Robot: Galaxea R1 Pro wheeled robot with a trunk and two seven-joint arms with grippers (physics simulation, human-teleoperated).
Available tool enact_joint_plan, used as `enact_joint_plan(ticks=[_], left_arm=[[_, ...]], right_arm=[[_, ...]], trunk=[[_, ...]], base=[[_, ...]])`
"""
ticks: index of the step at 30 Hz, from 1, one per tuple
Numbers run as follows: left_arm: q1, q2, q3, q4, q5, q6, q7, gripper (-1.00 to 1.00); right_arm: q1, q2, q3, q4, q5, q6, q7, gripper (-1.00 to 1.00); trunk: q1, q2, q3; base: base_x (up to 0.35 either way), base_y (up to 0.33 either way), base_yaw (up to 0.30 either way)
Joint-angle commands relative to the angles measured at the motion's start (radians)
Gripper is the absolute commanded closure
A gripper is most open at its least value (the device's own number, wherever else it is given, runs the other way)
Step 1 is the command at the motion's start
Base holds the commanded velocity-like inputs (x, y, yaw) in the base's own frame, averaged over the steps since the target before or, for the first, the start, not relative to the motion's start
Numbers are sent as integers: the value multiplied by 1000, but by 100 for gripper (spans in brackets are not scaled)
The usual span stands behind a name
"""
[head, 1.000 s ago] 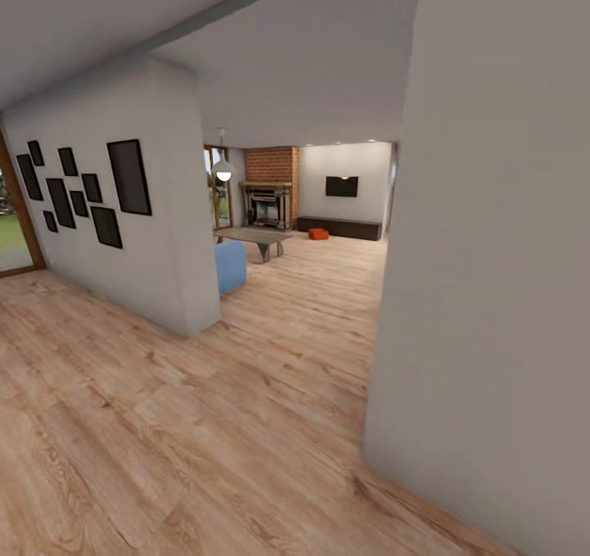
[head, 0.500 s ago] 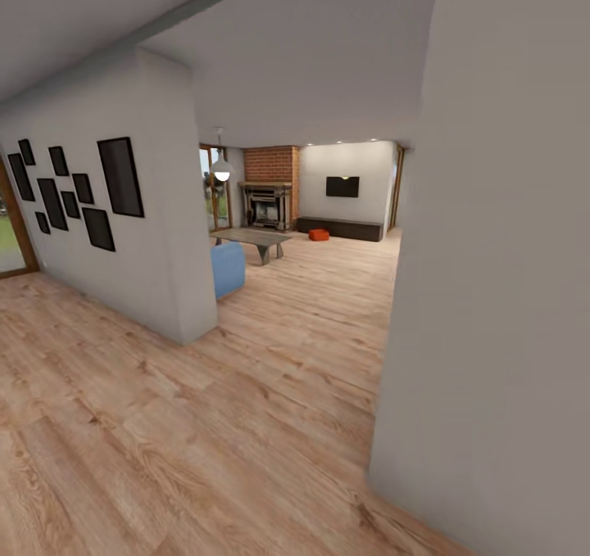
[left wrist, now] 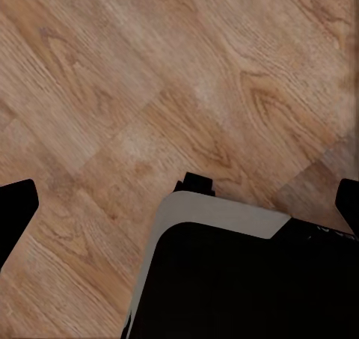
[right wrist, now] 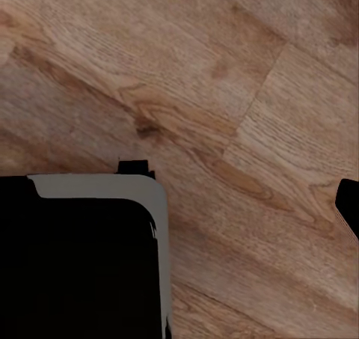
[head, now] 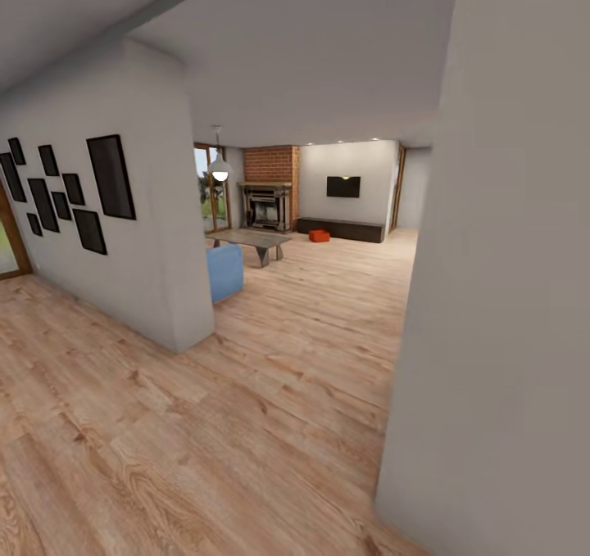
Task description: Move the two storage containers from the living room to the garage. In the garage, place one container on the floor and stack the other container on top of it (either order is fine).
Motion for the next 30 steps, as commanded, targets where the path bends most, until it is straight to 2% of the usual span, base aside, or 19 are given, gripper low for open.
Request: enact_joint_plan(ticks=[1, 16, 30], left_arm=[[-1, 0, -6, 1, 8, -3, 3, -100], [-1, 0, -6, 1, 8, -10, 3, -100], [-1, 0, -6, 1, 8, -8, 3, -100]], right_arm=[[-2, 0, 8, 3, -7, -5, -1, -100], [-1, 3, 9, 3, -4, -7, 12, -100], [-1, 3, 10, 3, -4, -7, 11, -100]], trunk=[[1, -1, -1], [1, -1, -1], [1, -1, -1]], base=[[322, 0, 0], [322, 0, 4], [322, 0, 246]])
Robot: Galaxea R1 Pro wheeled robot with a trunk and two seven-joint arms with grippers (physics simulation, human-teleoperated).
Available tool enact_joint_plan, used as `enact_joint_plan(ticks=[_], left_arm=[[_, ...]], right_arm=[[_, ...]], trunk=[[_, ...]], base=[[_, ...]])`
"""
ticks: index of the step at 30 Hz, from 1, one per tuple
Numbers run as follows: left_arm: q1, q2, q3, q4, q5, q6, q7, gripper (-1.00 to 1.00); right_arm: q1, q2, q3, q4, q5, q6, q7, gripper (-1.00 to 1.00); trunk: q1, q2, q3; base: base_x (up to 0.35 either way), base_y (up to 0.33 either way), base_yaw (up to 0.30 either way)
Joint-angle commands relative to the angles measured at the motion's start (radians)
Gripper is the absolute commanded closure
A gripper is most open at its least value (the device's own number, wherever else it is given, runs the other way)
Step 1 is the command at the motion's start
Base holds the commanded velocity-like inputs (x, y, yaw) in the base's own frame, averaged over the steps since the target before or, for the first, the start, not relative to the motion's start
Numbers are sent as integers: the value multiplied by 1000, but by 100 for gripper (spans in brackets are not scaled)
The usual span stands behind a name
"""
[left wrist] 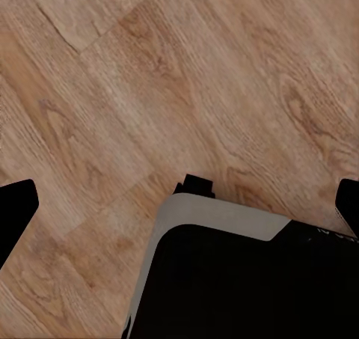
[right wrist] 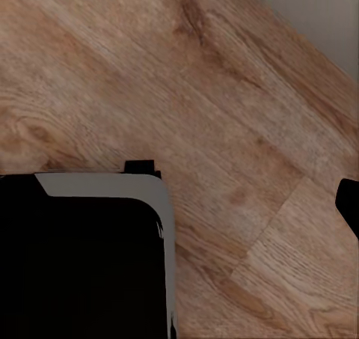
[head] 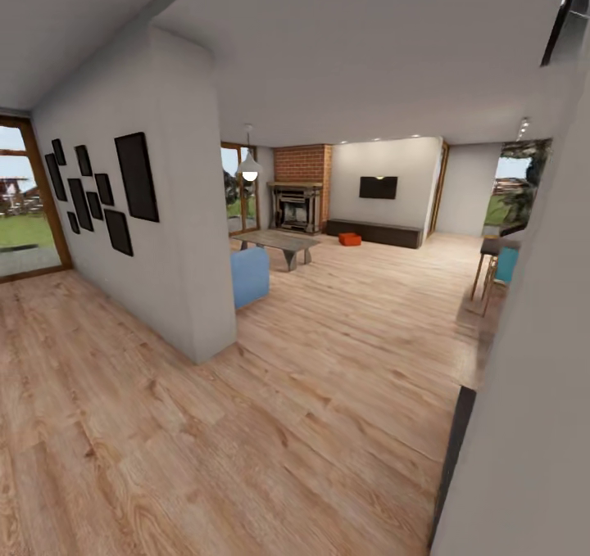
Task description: Move the two storage containers from the living room to the garage. In the garage, place one container on the floor and stack the other container on top of it (either order is fine).
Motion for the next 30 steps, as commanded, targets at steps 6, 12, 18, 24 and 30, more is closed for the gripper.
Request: enact_joint_plan(ticks=[6, 12, 18, 24, 30], left_arm=[[-1, 0, -6, 1, 8, -3, 2, -100], [-1, 0, -6, 1, 8, -3, 2, -100], [-1, 1, -6, 1, 8, 1, 2, -100], [-1, 1, -6, 1, 8, 2, 2, -100], [-1, 1, -6, 1, 8, 3, 2, -100]], right_arm=[[-1, 0, 8, 3, -7, -5, -1, -100], [-1, 0, 7, 3, -8, -5, -3, -100], [-2, 0, 6, 3, -9, -5, -4, -100], [-2, 0, 6, 3, -9, -5, -1, -100], [-2, -1, 7, 3, -9, -5, -1, -100]], trunk=[[1, -1, -1], [1, -1, -1], [1, -1, -1], [1, -1, -1], [1, -1, -1]], base=[[322, 0, 278], [322, 0, 278], [322, 0, 274], [322, 0, 63], [322, 0, 4]])
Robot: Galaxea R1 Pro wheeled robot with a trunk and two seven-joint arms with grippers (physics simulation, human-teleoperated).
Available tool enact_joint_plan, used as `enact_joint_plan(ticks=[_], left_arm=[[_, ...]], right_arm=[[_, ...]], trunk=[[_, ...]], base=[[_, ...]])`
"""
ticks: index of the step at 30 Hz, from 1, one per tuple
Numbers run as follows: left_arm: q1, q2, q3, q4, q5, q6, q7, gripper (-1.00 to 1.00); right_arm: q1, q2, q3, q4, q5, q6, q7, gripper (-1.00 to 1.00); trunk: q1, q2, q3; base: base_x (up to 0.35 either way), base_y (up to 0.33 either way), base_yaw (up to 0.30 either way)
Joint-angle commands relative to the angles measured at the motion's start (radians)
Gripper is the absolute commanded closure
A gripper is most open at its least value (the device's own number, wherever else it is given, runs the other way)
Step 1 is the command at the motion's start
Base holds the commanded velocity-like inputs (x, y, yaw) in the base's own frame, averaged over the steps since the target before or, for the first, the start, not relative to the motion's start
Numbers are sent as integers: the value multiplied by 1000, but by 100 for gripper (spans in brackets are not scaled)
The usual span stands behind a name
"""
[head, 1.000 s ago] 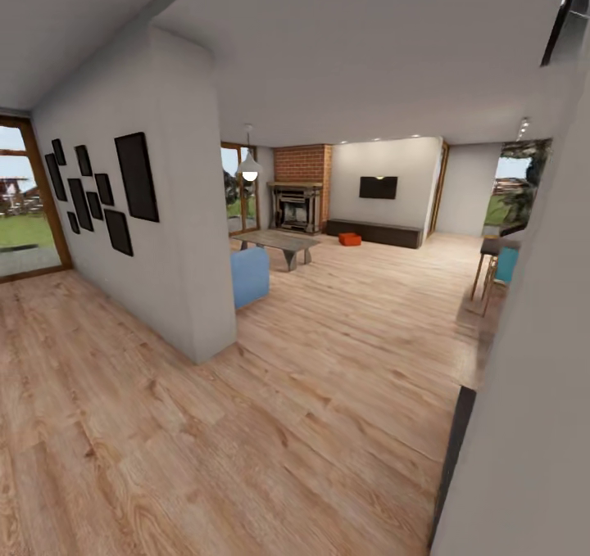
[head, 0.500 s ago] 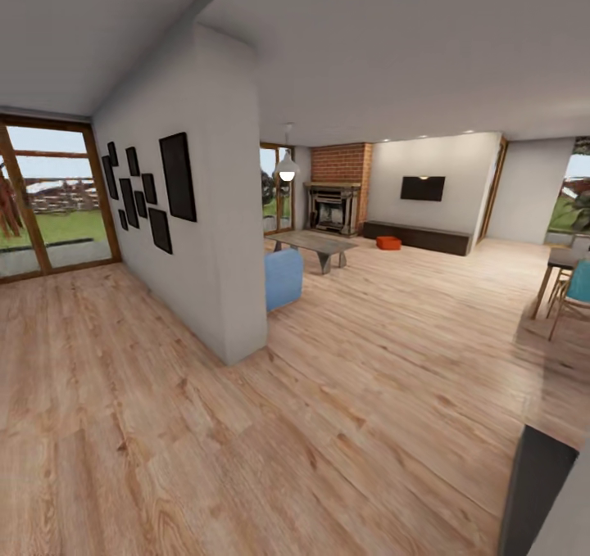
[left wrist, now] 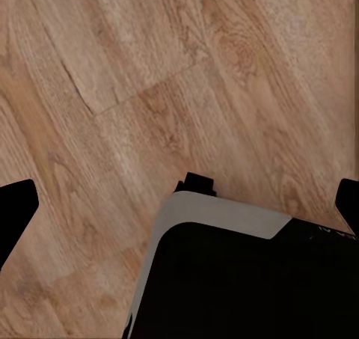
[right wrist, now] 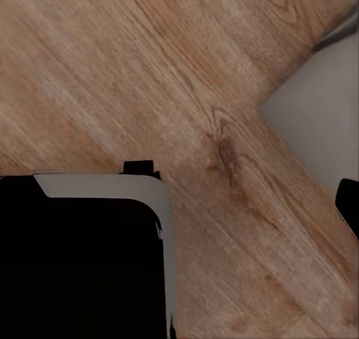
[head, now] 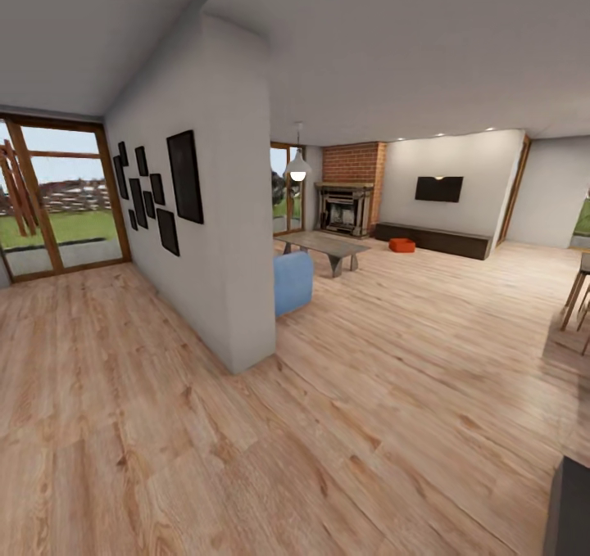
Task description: Move the two storage containers from the living room to the garage. In the garage, place one container on the floor and stack the other container on top of it (either order is fine).
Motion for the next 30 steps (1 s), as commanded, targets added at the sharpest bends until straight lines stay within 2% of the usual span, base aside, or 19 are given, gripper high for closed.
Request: enact_joint_plan(ticks=[1, 15, 30], left_arm=[[-1, 0, -6, 1, 8, -3, 2, -100], [-1, -1, -6, 2, 8, -5, 2, -100], [-1, 0, -6, 1, 8, -3, 2, -100]], right_arm=[[-2, 0, 10, 3, -6, -5, -1, -100], [-1, 1, 5, 3, -12, -5, -8, -100], [-1, 2, 9, 3, -6, -5, -13, -100]], trunk=[[1, -1, -1], [1, -1, -1], [1, -1, -1]], base=[[322, 0, 0], [322, 0, -4], [322, 115, -258]])
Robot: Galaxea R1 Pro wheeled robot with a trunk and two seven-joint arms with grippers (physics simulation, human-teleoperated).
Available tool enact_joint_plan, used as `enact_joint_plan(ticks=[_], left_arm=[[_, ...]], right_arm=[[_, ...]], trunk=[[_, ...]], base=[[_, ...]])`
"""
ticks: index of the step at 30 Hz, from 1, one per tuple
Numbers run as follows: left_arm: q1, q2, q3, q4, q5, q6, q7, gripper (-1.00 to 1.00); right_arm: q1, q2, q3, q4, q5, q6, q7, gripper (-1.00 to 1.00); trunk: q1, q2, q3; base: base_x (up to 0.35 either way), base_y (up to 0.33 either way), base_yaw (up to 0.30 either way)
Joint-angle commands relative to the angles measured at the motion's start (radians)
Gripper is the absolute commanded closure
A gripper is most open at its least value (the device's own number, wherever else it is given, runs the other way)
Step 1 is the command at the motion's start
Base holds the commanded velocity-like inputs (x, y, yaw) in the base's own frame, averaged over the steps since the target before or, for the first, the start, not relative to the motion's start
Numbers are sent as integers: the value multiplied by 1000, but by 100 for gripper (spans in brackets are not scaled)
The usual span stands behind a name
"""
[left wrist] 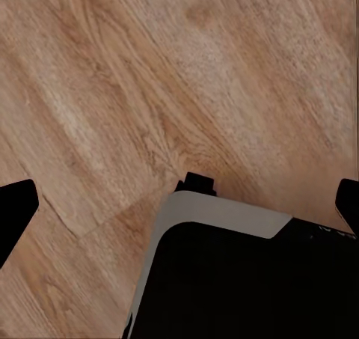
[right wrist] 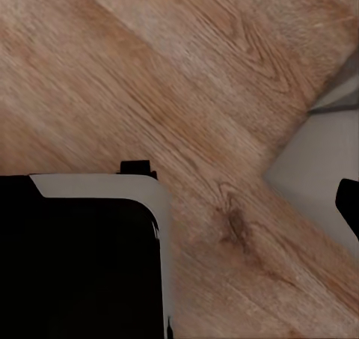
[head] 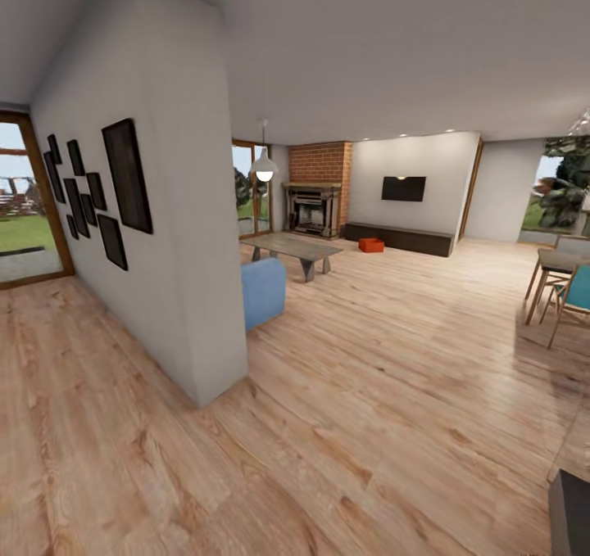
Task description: Move the two storage containers from the living room to the garage. In the garage, place one container on the floor and stack the other container on top of it (either order is fine).
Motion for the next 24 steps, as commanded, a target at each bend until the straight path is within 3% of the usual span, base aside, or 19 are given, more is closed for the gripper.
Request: enact_joint_plan(ticks=[1, 12, 24], left_arm=[[0, 0, -6, 0, 8, -3, 2, -100], [0, 0, -6, 0, 8, -3, 2, -100], [0, 2, -6, 1, 11, -2, 2, -100]], right_arm=[[-1, 0, 8, 3, -7, -5, -1, -100], [-1, 0, 9, 3, -7, -5, -1, -100], [-1, 0, 10, 3, -7, -5, -1, -100]], trunk=[[1, -1, -1], [1, -1, -1], [1, -1, -1]], base=[[322, 163, -284], [322, 134, -284], [322, 11, -284]])
